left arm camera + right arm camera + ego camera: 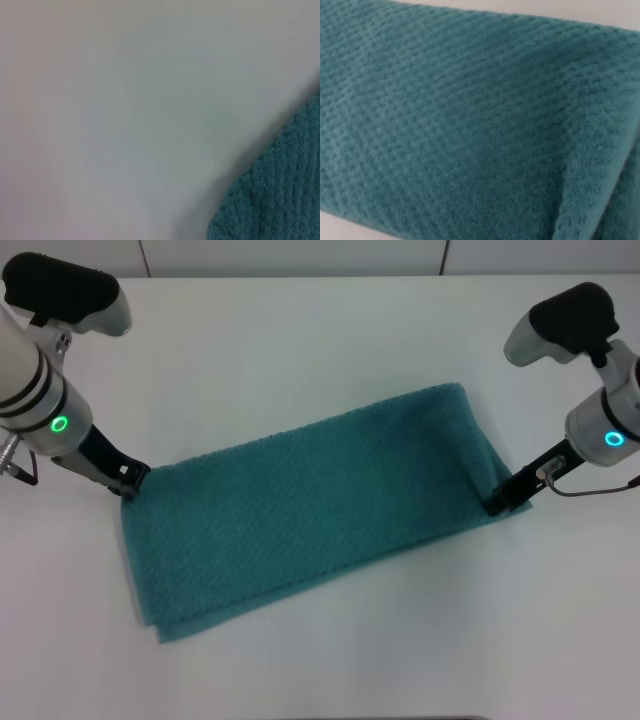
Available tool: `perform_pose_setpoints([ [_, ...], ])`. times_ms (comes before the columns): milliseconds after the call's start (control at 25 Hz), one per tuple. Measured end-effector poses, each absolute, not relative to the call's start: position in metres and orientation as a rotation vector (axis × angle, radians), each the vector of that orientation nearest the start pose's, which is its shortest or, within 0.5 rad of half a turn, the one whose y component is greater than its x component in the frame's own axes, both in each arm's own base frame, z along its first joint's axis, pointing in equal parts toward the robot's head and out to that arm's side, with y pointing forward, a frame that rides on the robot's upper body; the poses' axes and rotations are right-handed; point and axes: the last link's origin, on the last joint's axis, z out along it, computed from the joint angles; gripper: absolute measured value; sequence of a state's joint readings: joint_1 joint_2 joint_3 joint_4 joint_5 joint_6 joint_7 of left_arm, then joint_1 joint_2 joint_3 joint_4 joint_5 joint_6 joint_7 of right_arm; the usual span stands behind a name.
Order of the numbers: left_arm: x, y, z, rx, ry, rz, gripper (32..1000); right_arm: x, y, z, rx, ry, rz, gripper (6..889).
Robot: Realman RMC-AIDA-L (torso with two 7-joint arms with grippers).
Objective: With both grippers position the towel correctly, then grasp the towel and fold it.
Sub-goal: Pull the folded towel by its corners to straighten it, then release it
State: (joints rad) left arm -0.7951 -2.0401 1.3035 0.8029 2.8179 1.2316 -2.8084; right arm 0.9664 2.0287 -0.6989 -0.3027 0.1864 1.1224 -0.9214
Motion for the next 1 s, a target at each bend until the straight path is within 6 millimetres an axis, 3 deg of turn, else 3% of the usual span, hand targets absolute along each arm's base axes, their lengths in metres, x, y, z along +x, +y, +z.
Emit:
perform_pose_setpoints([
  [1000, -0.231, 0.414, -0.013, -2.201, -1.207, 0.589, 97, 0.269, 0.357, -0.032, -2.774, 1.272, -0.590, 98],
])
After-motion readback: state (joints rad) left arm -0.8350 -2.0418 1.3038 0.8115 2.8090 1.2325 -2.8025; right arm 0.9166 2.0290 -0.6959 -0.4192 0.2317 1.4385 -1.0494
